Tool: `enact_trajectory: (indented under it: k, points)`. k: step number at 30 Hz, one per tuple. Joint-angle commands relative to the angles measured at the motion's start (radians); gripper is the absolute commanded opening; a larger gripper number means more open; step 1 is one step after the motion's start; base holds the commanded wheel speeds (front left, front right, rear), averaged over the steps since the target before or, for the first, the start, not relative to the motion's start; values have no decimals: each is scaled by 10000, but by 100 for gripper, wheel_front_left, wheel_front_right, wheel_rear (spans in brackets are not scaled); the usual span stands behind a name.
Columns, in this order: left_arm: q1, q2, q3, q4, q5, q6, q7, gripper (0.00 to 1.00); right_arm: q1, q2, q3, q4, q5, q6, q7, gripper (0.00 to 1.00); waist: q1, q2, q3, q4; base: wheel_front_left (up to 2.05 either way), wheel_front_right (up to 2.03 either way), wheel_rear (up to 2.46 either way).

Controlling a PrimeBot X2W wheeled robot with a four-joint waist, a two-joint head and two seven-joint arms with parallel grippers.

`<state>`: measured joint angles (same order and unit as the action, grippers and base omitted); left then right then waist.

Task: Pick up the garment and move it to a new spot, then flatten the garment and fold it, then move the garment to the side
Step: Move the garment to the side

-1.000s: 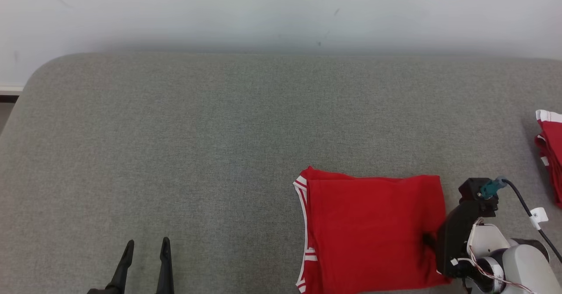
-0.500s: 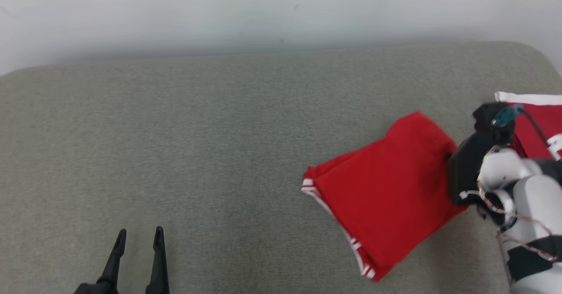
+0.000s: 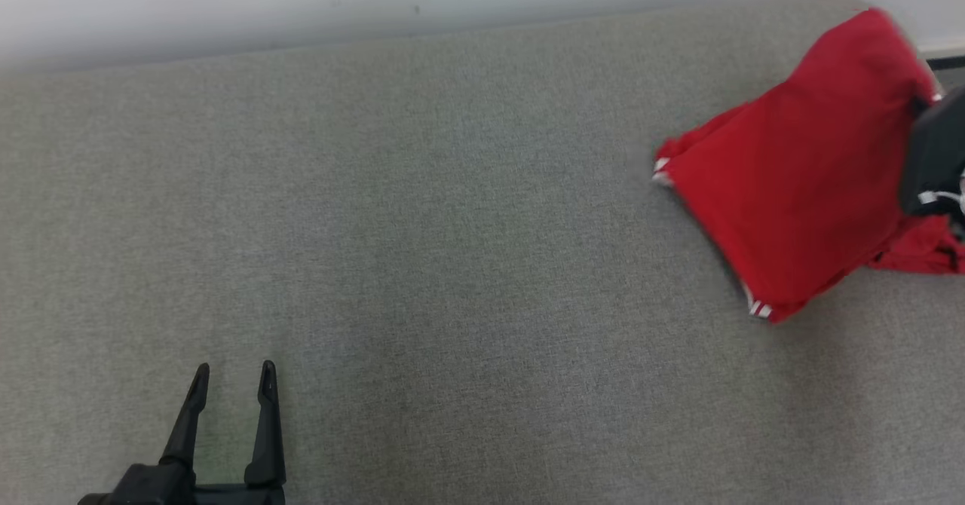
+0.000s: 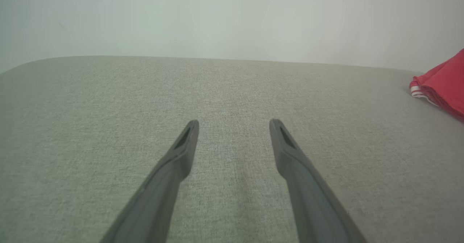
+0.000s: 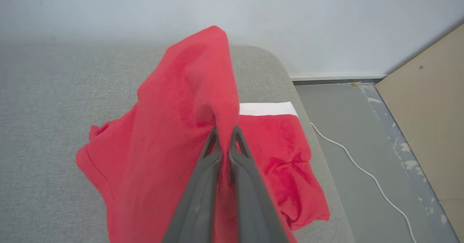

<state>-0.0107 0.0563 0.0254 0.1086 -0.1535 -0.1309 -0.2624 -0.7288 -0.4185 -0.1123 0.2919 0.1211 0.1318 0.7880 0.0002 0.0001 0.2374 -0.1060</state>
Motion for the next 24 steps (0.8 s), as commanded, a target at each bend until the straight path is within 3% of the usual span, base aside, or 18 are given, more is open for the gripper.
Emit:
enact_trajectory:
  k: [1,11,16,24]
  points:
    - [-149,97,22,-52,77,18,-29,100,-57,-168,-169,-95,-89,-23,43,0,-2,-1,344,-147,0,0,0]
    - [-465,505,-219,-169,172,17,-29,100,159,-1494,-1189,-257,-789,-23,-192,0,-2,-1,1121,116,0,0,0]
    - [-600,712,-360,-271,238,17,-29,100,260,-2130,-1902,267,-1412,-23,-853,0,-2,-1,1497,391,0,0,0]
    - [-638,1119,-438,-481,278,17,-29,100,540,-2510,-3095,1500,-3079,-25,-2217,0,-2,-1,2038,667,0,0,0]
